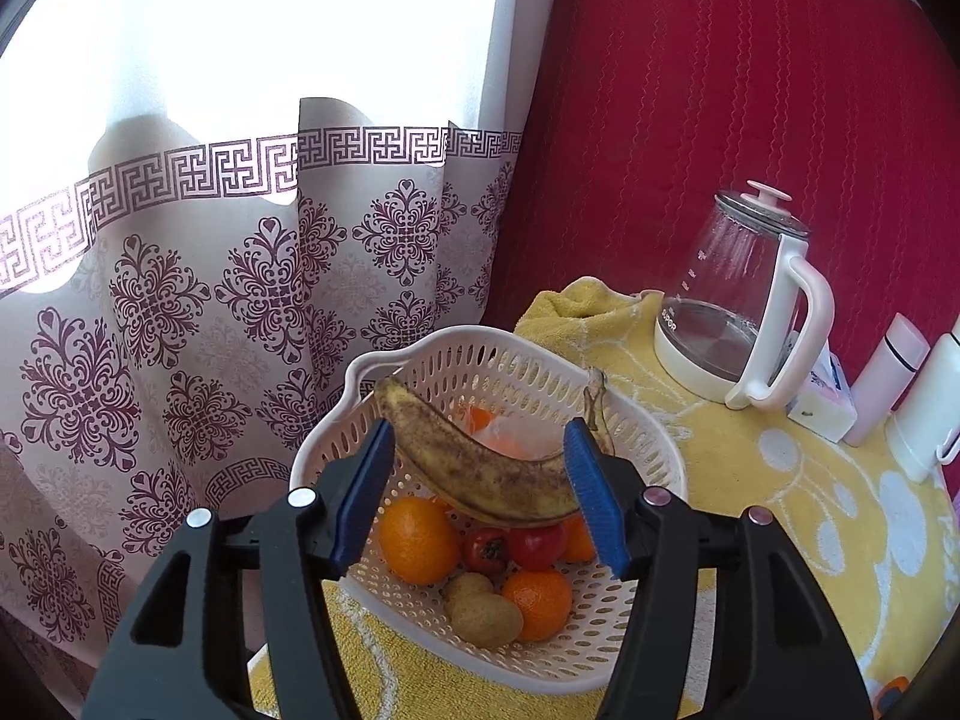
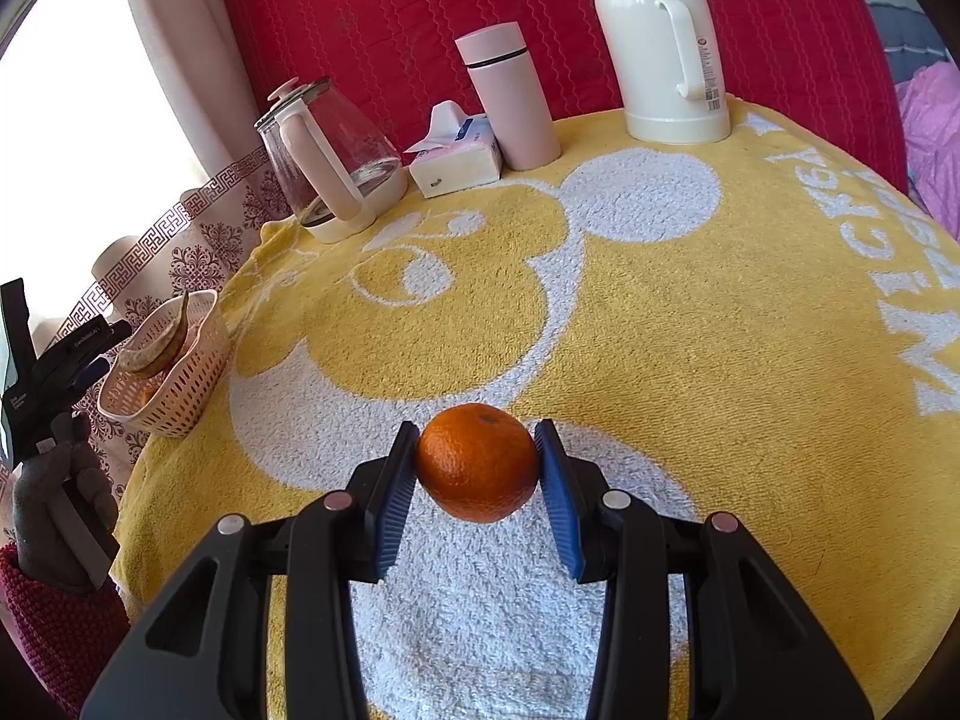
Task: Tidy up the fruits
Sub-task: 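Open the left gripper to release the banana onto the fruit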
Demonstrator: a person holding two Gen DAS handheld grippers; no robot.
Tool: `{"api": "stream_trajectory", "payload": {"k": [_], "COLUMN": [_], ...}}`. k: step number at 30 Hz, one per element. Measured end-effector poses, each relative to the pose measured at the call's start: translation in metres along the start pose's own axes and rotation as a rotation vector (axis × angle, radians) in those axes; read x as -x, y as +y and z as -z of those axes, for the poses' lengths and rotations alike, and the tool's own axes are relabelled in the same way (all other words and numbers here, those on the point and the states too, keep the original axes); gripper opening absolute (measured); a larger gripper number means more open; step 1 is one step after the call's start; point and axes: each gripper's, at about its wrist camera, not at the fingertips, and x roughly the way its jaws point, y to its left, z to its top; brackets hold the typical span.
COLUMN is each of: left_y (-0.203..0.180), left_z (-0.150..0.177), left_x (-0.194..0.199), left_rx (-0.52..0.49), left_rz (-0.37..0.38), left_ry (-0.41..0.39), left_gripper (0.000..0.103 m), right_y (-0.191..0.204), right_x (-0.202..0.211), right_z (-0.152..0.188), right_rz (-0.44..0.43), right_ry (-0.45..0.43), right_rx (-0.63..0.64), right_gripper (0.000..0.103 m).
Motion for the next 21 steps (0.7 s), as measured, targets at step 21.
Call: {"api": "stream_trajectory", "payload": {"k": [21], "left_y": [0.0], "left_z": [-0.013], "left_x": [0.043], "left_rx": [-0.029], "left_rz": [-0.042], "left_ry": [-0.177], "left_gripper": [0.099], "right_y": [0.025], "right_x": [0.016], "right_z": [-0.001], "right_rz": [-0.014], "right_ry": [-0.032], "right_rx": [0.053], "right_gripper": [0.04]}}
